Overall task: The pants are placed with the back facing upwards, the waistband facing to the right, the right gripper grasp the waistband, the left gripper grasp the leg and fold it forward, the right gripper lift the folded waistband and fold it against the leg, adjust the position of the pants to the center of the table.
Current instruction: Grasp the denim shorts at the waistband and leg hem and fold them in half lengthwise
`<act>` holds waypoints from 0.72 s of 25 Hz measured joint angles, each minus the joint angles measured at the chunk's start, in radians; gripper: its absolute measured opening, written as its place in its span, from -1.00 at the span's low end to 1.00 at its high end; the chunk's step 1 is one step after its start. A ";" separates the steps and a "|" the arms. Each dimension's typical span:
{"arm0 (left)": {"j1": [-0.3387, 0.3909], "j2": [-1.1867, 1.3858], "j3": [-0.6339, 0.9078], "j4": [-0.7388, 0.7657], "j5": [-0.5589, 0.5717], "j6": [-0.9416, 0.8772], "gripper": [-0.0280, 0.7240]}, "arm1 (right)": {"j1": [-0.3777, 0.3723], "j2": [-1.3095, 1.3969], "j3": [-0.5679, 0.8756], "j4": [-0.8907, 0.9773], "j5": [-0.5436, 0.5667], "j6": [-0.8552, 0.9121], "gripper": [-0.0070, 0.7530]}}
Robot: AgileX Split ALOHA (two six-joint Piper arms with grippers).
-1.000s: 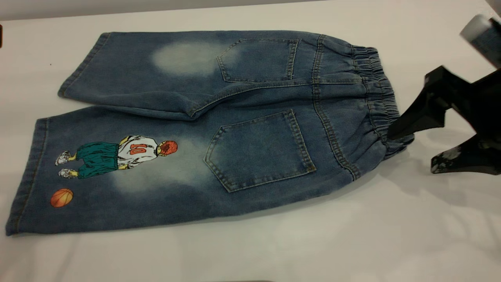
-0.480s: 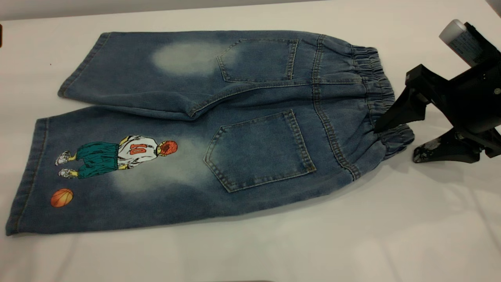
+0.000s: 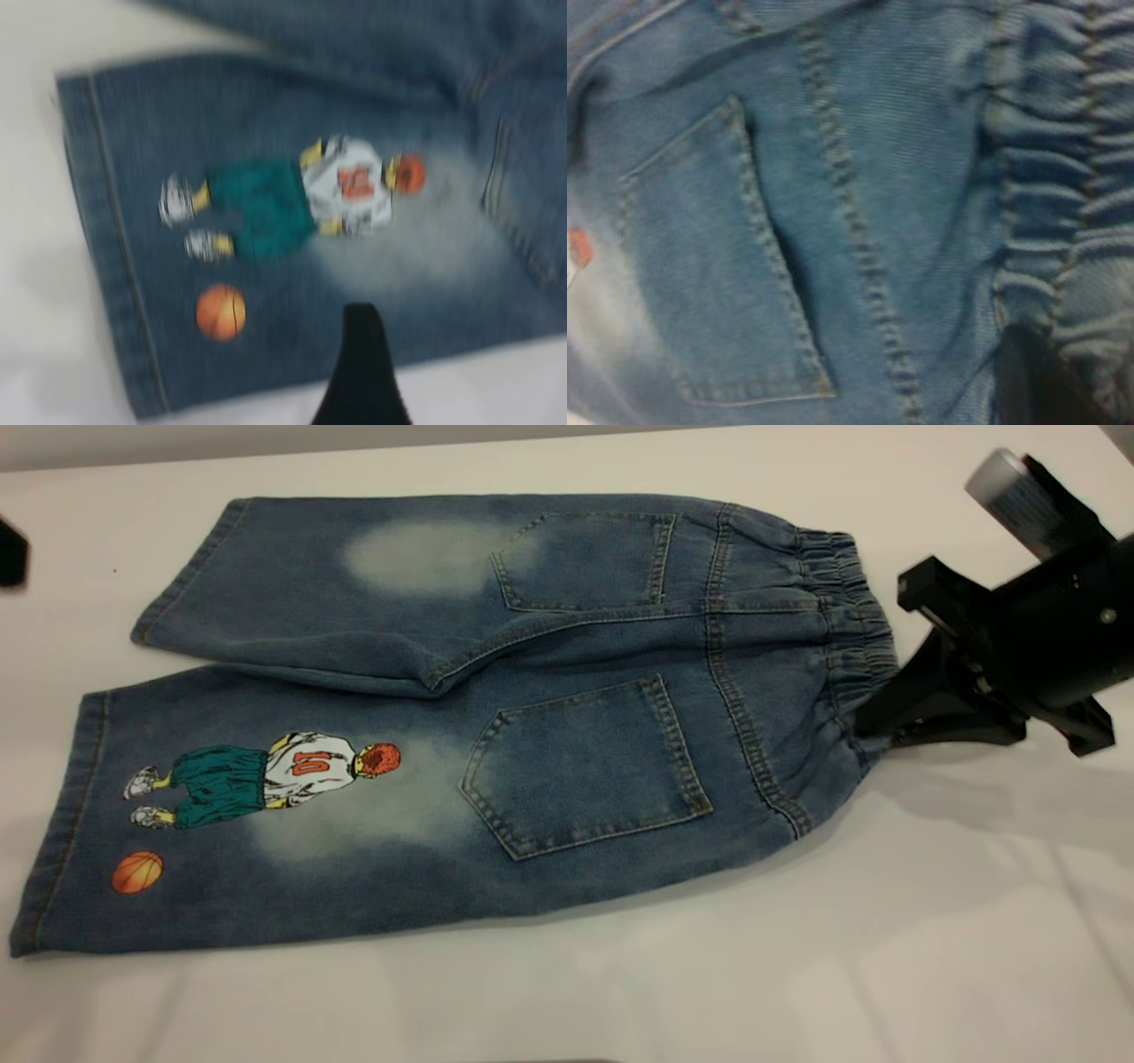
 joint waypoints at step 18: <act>0.001 0.528 -0.010 0.415 -0.129 -0.409 0.42 | 0.000 0.000 -0.031 -0.099 0.037 0.015 -0.89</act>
